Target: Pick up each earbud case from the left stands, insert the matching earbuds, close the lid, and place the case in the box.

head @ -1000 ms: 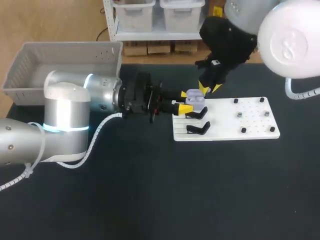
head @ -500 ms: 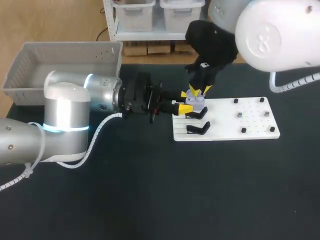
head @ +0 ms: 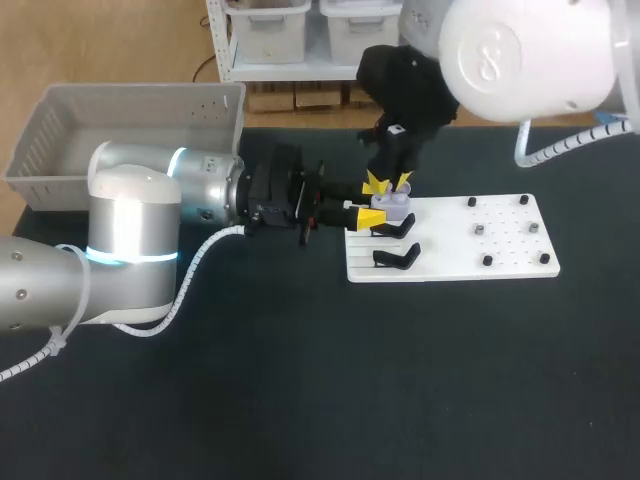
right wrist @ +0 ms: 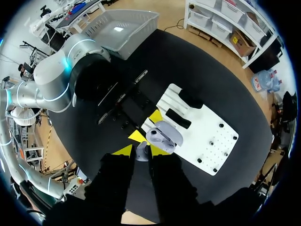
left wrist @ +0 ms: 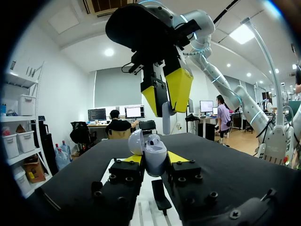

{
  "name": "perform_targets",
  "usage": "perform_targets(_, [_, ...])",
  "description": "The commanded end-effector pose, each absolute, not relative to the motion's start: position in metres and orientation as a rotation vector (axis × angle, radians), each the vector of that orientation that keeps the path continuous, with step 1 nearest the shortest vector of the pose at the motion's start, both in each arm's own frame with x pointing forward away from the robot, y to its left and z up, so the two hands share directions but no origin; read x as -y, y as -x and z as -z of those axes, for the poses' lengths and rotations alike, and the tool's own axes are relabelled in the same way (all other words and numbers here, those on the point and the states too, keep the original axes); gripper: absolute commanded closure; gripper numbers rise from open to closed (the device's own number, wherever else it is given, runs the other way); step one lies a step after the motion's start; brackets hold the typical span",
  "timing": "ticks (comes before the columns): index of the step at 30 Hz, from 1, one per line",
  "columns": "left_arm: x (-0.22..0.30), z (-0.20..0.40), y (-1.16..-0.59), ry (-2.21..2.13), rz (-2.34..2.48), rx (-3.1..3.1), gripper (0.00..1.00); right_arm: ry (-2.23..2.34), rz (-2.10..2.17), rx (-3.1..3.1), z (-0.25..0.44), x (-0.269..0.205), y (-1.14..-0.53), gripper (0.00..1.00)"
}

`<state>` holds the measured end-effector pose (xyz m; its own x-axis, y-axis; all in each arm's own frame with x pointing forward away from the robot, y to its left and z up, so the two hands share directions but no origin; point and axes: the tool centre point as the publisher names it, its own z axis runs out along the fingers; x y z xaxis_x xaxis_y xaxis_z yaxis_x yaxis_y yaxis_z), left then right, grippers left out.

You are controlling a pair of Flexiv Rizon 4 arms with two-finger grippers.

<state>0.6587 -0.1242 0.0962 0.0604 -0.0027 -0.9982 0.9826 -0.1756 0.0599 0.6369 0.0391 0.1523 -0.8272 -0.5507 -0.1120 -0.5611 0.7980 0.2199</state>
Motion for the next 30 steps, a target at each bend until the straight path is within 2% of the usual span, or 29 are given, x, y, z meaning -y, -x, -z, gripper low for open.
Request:
perform_targets(1, [0.125,-0.096,-0.657,-1.365,1.285,-1.077,1.00,0.913,-0.382,-2.947,-0.148,-0.041,-0.641,1.00])
perform_targets(30, [0.125,-0.096,-0.657,-1.365,1.285,-1.077,1.00,0.869,-0.376,-2.970,-0.134,-0.036,-0.652,1.00])
